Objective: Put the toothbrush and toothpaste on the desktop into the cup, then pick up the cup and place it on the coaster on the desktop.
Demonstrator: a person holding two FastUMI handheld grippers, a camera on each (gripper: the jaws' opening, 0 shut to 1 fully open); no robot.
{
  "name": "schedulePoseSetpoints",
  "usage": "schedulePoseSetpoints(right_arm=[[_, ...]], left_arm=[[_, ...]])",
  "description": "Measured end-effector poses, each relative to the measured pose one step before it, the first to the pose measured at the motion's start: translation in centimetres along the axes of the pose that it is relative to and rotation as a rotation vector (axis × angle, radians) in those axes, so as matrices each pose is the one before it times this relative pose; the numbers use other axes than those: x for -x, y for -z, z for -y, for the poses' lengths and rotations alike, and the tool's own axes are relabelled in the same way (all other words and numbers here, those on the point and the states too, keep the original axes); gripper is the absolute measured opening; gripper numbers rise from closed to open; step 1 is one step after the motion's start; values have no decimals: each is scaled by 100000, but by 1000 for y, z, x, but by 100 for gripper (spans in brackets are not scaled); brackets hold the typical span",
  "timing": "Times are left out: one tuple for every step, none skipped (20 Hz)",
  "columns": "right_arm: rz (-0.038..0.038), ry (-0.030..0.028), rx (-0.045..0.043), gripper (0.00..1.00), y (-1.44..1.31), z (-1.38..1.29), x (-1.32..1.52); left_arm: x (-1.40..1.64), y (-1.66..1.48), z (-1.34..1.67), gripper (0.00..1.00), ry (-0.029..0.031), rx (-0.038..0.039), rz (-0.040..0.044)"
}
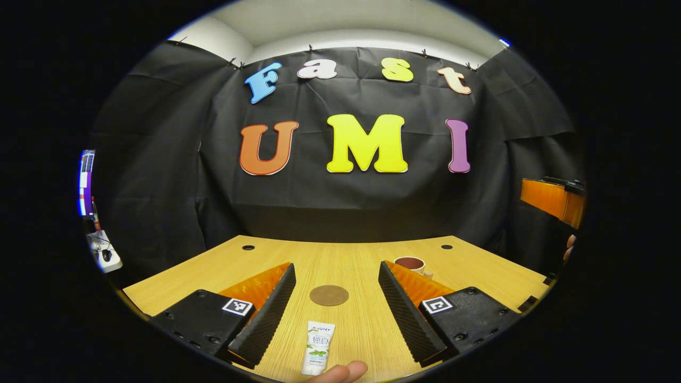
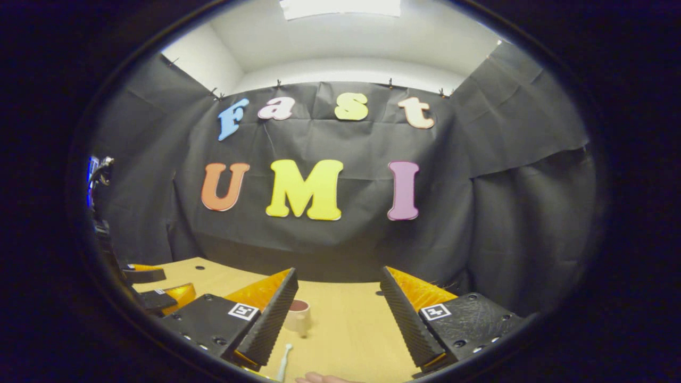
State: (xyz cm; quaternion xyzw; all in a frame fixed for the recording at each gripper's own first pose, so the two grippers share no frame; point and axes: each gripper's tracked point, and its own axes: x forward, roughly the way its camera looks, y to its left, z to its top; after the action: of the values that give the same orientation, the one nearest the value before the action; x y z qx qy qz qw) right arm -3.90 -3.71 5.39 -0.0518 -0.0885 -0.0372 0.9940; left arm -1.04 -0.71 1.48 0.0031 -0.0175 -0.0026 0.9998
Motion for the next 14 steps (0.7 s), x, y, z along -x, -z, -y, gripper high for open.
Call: schedulePoseSetpoints(right_arm=[[1972,2037,800,96,-476,985,284],[2833,2868,1102,95,-625,1367,287],[2511,1674,265,95,-684,1131,308],[2802,956,-882,95,-658,788,337],[329,399,-1313,94,-125,420,115],[-519,32,93,94,301,60,20],[23,909,1849,95,104,80,47],[39,-88,2770,95,-17,-519,148],[823,-1417,2728,96,-381,-1296,366],[1312,-2660,2169,95,-534,-1726,400],[1023,-2460,1725,96,-351,-1788,131],[59,-1807,1311,95,-121,-1396,192],[-311,-1611,493,94,110,-1319,45],[-456,-1906,-547,94,48,-1401,116]], left_arm=[[-49,188,528,99,548,576,-93],[-40,199,703,99,1103,343,-758],[108,337,573,99,1041,-126,-1079],[110,259,584,99,959,-368,-811],[71,122,470,99,762,-621,-258],[-14,91,249,94,360,-955,-92],[-32,104,174,99,124,-657,-75],[-22,153,15,99,181,-325,-349],[47,76,-256,99,-26,204,-97],[54,75,-230,99,-297,475,-170],[-94,75,-451,99,-614,579,-171],[63,-71,-616,99,-1123,725,236],[97,-15,-821,99,-1405,575,416],[-30,23,-713,99,-1193,312,83]])
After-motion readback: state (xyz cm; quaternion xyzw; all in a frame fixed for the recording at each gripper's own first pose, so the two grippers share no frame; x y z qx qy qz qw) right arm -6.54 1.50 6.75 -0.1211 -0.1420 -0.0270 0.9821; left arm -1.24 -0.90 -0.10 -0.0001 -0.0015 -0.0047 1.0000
